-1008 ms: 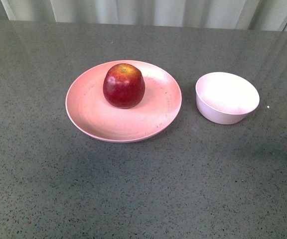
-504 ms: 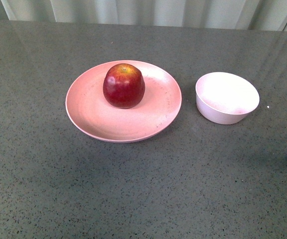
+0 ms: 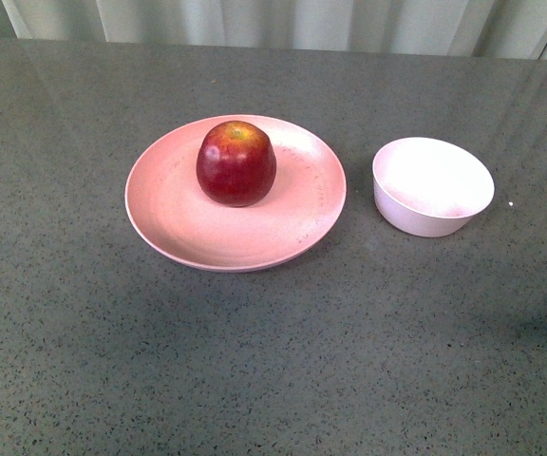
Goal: Move apple from plate to bowl
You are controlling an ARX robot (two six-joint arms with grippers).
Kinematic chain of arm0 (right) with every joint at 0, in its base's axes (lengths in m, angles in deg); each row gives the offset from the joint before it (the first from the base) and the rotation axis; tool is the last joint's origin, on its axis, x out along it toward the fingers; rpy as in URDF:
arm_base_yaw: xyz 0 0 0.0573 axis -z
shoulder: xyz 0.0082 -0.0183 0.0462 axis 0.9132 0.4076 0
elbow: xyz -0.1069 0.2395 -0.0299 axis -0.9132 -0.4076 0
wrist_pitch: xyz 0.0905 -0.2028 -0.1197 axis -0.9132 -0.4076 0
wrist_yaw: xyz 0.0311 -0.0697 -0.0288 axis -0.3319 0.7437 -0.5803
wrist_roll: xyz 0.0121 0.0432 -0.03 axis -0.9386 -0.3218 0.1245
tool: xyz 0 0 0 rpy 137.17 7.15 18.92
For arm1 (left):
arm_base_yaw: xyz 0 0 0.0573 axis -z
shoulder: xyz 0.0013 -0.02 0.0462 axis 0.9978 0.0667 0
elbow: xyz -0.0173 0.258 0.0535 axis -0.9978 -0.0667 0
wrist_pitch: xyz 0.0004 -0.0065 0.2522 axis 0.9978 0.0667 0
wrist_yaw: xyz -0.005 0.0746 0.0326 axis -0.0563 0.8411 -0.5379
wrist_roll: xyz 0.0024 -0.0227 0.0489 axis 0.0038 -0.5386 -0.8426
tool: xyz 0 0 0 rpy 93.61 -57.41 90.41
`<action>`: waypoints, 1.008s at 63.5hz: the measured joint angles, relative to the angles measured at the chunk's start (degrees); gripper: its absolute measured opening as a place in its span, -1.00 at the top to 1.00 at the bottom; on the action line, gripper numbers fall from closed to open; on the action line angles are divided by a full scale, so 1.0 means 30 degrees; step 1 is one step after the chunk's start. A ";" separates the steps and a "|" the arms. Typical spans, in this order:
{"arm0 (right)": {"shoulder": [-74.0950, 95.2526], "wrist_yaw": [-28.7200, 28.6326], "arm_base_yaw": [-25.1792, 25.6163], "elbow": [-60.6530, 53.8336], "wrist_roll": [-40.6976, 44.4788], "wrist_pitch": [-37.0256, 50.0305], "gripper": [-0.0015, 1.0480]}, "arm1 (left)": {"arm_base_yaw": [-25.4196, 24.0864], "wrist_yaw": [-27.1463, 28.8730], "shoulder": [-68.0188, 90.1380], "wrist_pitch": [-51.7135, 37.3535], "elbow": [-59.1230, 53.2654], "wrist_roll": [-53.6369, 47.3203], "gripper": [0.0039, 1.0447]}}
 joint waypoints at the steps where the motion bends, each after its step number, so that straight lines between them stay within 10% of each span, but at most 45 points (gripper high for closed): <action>1: -0.0007 0.0000 0.0000 0.0000 0.0000 -0.0007 0.96 | 0.0000 0.0007 0.0000 0.0000 0.0000 0.0000 -0.84; 23: -0.0051 -0.0007 0.0000 0.0000 0.0007 -0.0036 -0.08 | -0.0022 -0.0117 0.0029 0.0036 0.0007 0.0007 -0.84; 30: -0.0051 -0.0036 0.0007 0.0000 0.0007 -0.0036 -0.44 | -0.0969 -0.5508 0.4473 0.3082 0.2120 0.2149 -0.84; 38: -0.0066 -0.0007 0.0000 0.0000 0.0007 -0.0036 -0.83 | 0.0058 -0.6258 1.0877 -0.0838 0.3548 0.3636 -0.84; 64: -0.0066 -0.0007 0.0000 0.0000 0.0000 -0.0036 -0.83 | 0.4932 -0.3920 2.5733 -0.9486 0.7344 0.3606 -0.84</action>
